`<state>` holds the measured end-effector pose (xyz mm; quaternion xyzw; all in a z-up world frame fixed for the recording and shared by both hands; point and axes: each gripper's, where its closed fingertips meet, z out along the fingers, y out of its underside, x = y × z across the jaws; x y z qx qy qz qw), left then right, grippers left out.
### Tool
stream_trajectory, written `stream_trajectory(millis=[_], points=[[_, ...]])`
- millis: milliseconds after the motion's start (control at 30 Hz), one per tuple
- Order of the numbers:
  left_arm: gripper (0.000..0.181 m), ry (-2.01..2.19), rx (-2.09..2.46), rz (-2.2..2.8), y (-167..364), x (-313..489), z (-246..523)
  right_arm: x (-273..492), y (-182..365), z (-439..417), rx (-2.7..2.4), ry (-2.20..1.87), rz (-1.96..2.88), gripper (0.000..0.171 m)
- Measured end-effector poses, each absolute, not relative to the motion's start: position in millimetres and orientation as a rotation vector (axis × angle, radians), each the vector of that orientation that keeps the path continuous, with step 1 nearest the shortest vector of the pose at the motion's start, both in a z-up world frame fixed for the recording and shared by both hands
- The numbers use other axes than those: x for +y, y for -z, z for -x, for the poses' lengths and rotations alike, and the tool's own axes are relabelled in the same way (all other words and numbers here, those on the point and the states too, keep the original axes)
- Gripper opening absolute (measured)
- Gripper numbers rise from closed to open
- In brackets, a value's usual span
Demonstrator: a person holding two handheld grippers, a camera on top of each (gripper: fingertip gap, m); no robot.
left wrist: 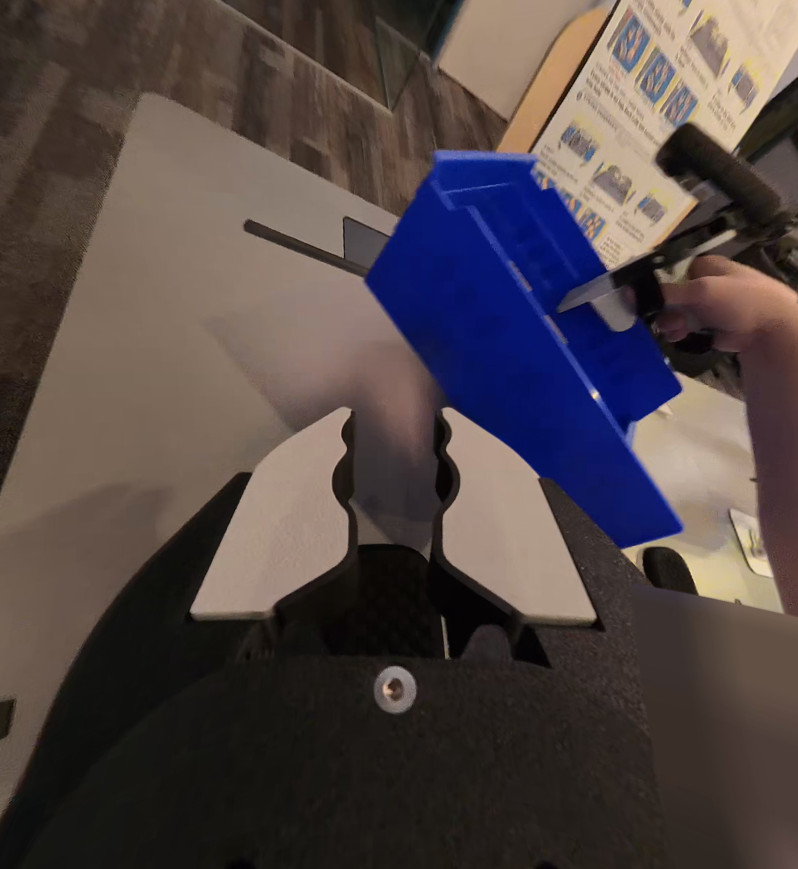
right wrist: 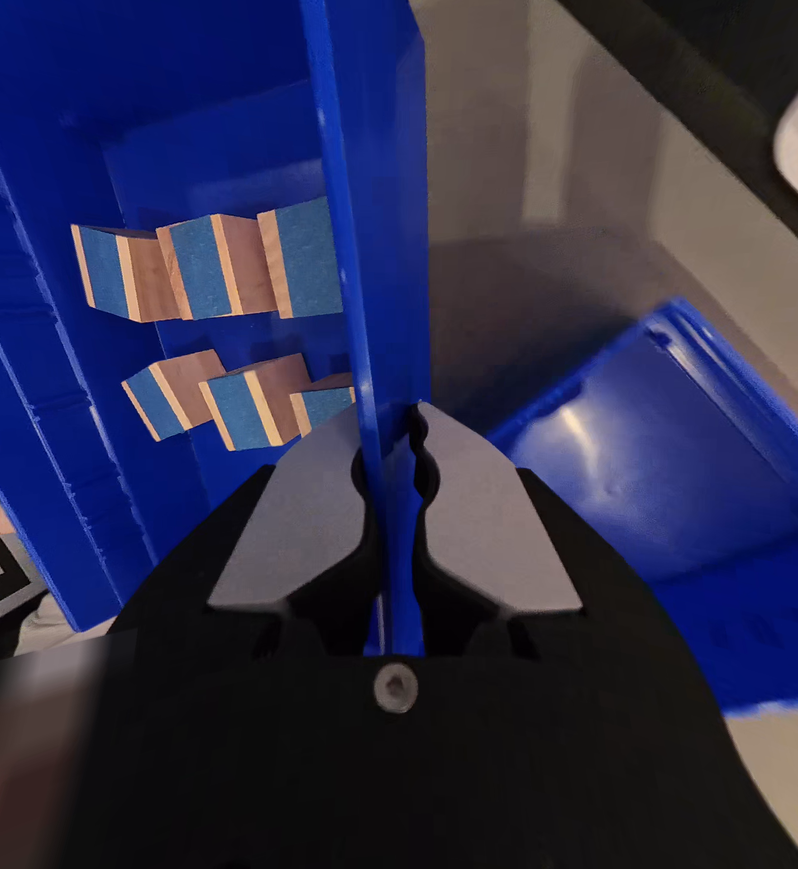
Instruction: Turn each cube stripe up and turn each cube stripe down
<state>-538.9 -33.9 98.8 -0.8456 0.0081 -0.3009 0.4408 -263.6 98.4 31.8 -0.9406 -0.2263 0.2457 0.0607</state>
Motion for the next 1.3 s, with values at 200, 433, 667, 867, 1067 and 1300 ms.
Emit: stream_trajectory(millis=[200, 433, 667, 867, 1067, 1300], points=[[0.032, 0.723, 0.006, 1.978, -117, -57, 553, 113, 10, 339, -0.735, -0.735, 2.883, 0.010], [0.034, 0.758, 0.175, 2.075, -106, -54, 524, 126, 74, 369, -0.624, -0.708, 2.920, 0.011], [0.035, 0.749, 0.340, 2.088, -110, -54, 490, 129, 107, 364, -0.614, -0.651, 2.922, 0.014], [0.038, 0.711, 0.433, 2.106, -109, -60, 472, 137, 72, 364, -0.686, -0.811, 2.651, 0.016], [0.031, 0.767, 0.596, 2.032, -121, -71, 445, 101, -32, 246, -0.723, -0.355, 2.301, 0.052], [0.018, 0.639, 0.635, 1.497, -205, -90, 423, 33, 19, 39, -0.179, -0.031, 2.540, 0.075]])
